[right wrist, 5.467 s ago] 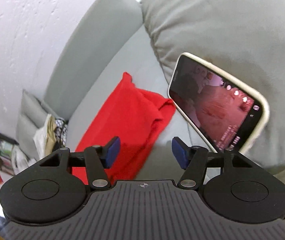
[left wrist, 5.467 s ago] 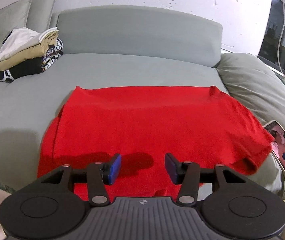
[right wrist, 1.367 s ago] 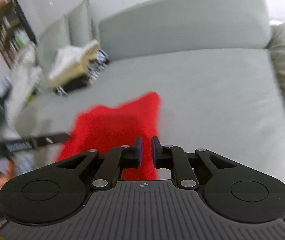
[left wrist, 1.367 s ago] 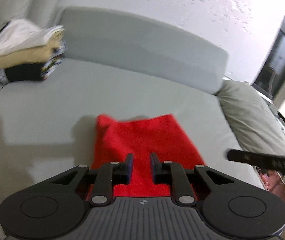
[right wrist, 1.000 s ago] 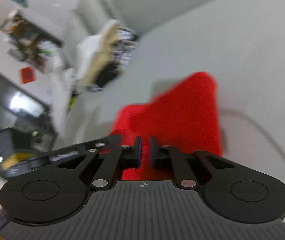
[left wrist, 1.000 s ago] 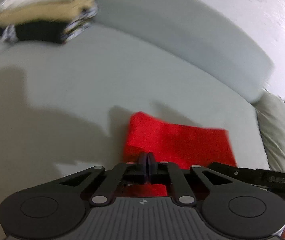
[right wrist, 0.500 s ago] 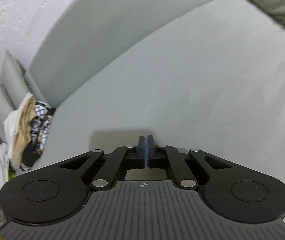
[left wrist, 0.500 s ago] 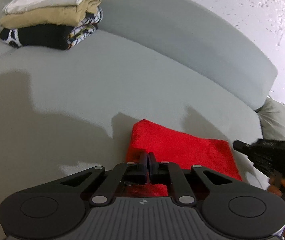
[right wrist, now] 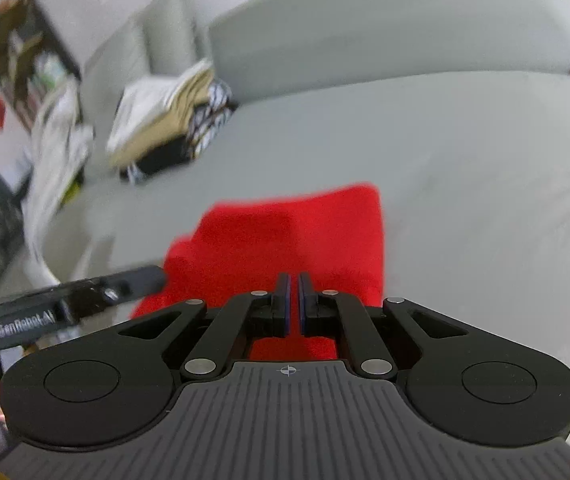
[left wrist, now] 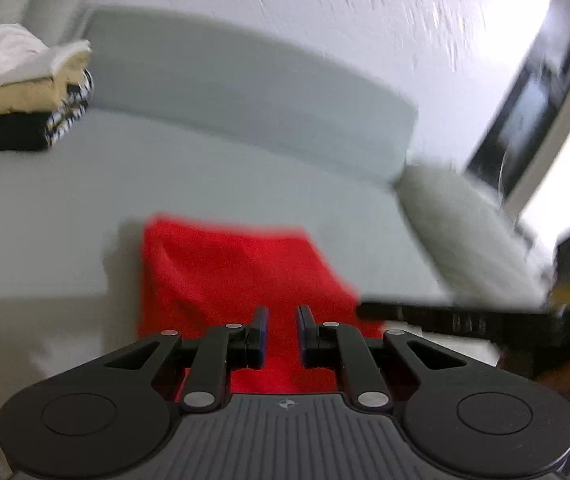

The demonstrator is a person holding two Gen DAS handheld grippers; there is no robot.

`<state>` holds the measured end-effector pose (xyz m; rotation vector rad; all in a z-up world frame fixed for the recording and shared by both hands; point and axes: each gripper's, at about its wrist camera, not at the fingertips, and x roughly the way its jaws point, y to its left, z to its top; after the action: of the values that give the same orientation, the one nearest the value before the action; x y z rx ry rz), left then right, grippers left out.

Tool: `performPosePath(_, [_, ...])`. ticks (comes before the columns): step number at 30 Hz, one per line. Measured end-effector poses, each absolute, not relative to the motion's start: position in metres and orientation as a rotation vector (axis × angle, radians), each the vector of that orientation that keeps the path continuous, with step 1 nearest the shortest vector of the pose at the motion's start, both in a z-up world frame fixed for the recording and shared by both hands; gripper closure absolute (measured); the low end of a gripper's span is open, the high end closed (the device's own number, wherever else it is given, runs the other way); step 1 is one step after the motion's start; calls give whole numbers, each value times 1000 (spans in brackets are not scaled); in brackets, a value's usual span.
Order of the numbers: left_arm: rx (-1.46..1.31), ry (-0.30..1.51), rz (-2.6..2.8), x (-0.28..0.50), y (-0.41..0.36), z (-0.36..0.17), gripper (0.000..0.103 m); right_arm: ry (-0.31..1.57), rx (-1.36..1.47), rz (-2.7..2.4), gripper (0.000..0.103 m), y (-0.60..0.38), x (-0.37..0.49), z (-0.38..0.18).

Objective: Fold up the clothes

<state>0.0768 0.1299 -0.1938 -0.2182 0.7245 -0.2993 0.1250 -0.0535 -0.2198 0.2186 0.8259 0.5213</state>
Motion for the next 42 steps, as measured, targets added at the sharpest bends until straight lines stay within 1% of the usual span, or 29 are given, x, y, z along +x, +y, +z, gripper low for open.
performPosePath(3, [-66, 821, -220, 71, 104, -209, 90, 866, 81, 494, 94, -48, 102, -225])
performPosePath(4, [-68, 833, -215, 67, 104, -207, 89, 890, 27, 482, 95, -48, 96, -230])
performPosePath(5, [-94, 862, -214, 64, 107, -205, 86, 885, 1, 480, 95, -55, 85, -230])
performPosePath(7, [-139, 925, -209, 53, 113, -205, 84, 888, -54, 467, 94, -68, 66, -224])
performPosePath(8, [-155, 954, -206, 46, 116, -206, 82, 918, -73, 446, 86, -74, 59, -221])
performPosePath(9, [-160, 960, -206, 39, 118, -205, 79, 954, -72, 426, 71, -80, 54, -219])
performPosePath(10, [-177, 924, -204, 32, 123, -201, 75, 990, -70, 405, 63, -87, 49, -217])
performPosePath(11, [-198, 884, -203, 26, 129, -196, 66, 1002, -49, 404, 59, -96, 44, -216])
performPosePath(12, [-245, 818, -207, 21, 138, -188, 54, 1006, -10, 413, 56, -106, 41, -214])
performPosePath(13, [-309, 743, -202, 17, 151, -181, 46, 1008, 37, 414, 53, -116, 38, -211])
performPosePath(14, [-359, 695, -180, 16, 163, -177, 29, 998, 95, 408, 45, -123, 37, -209])
performPosePath(15, [-406, 663, -139, 16, 174, -176, 25, 987, 154, 401, 37, -131, 37, -207])
performPosePath(17, [-501, 647, -69, 22, 196, -181, 26, 967, 272, 389, 33, -144, 40, -206])
performPosePath(21, [-716, 753, -65, 52, 226, -206, 26, 977, 471, 405, 33, -156, 63, -221])
performPosePath(24, [-705, 770, -74, 65, 226, -212, 25, 1012, 598, 433, 34, -155, 84, -241])
performPosePath(26, [-688, 815, -95, 70, 220, -218, 25, 1031, 691, 454, 35, -155, 101, -254])
performPosePath(27, [-676, 838, -105, 71, 217, -221, 24, 1036, 720, 463, 38, -157, 106, -259])
performPosePath(28, [-663, 858, -115, 73, 214, -224, 24, 1038, 740, 460, 38, -158, 112, -265])
performPosePath(30, [-631, 868, -163, 81, 211, -225, 19, 1040, 762, 472, 42, -159, 121, -273])
performPosePath(35, [-615, 914, -354, 109, 205, -230, 18, 1078, 821, 533, 43, -162, 144, -289])
performPosePath(38, [-554, 948, -432, 125, 193, -237, 17, 1100, 873, 564, 46, -160, 159, -298])
performPosePath(40, [-579, 949, -456, 135, 193, -242, 17, 1117, 896, 582, 49, -157, 168, -304])
performPosePath(42, [-606, 949, -477, 144, 193, -248, 18, 1125, 879, 585, 59, -143, 182, -308])
